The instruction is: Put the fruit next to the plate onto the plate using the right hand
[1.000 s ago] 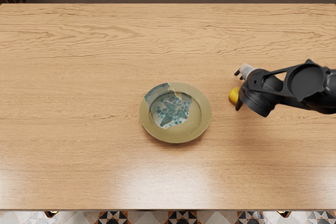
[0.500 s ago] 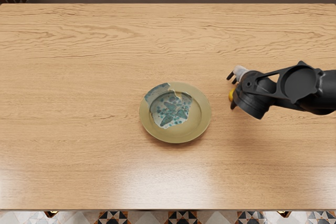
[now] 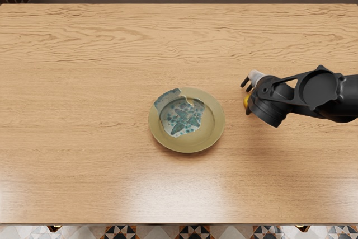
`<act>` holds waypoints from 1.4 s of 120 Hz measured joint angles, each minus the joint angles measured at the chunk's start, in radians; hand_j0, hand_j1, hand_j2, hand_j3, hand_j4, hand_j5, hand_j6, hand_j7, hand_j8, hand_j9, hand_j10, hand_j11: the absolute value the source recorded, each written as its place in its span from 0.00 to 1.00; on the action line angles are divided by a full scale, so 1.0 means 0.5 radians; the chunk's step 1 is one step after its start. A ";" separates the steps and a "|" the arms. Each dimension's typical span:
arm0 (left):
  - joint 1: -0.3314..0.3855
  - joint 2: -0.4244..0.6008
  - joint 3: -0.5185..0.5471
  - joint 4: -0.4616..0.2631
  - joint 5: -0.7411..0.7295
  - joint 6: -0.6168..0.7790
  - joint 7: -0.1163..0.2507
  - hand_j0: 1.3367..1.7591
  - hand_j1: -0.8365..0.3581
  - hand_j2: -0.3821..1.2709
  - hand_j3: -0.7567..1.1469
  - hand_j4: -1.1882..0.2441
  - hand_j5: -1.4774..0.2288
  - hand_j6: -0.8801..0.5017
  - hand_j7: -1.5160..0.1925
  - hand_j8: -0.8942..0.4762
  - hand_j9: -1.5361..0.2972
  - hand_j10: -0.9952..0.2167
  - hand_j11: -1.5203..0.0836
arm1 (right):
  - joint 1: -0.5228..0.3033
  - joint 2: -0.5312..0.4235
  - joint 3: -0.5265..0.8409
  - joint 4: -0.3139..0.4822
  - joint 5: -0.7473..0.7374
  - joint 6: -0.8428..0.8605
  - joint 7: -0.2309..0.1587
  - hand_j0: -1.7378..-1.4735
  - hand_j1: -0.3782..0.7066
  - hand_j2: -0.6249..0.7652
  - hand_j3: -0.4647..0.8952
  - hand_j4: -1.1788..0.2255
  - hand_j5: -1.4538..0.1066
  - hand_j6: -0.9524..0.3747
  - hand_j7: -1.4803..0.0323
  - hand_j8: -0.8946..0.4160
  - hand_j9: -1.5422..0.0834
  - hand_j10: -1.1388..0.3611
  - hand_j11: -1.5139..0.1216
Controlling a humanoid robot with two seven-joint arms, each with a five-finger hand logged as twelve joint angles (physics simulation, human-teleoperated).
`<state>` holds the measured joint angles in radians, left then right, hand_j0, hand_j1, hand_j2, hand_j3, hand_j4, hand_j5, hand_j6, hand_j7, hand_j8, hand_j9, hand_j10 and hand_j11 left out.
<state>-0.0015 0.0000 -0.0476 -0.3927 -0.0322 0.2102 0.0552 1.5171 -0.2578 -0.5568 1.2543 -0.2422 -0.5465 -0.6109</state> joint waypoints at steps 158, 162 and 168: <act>0.000 0.000 0.000 0.000 0.000 0.000 0.000 0.76 0.99 0.23 0.40 0.83 0.86 0.63 0.88 0.65 0.83 0.82 0.94 | 0.072 0.015 -0.083 0.144 0.031 -0.129 0.000 0.30 0.19 0.43 0.34 0.73 0.81 0.60 0.85 0.57 0.83 0.66 0.81; 0.000 0.000 0.000 0.000 0.000 0.000 0.000 0.76 0.99 0.23 0.40 0.82 0.86 0.63 0.88 0.65 0.83 0.82 0.94 | 0.071 0.014 -0.085 0.144 0.028 -0.129 0.000 0.30 0.19 0.43 0.34 0.73 0.81 0.60 0.85 0.57 0.83 0.66 0.81; 0.000 0.000 0.000 0.000 0.000 0.000 0.000 0.76 0.99 0.23 0.40 0.83 0.86 0.63 0.88 0.65 0.83 0.82 0.94 | 0.069 0.014 -0.088 0.142 0.021 -0.129 0.000 0.30 0.19 0.43 0.34 0.73 0.81 0.60 0.85 0.57 0.83 0.66 0.81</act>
<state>-0.0015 0.0000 -0.0476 -0.3927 -0.0322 0.2102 0.0552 1.5518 -0.2508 -0.6008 1.3252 -0.2314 -0.6109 -0.6109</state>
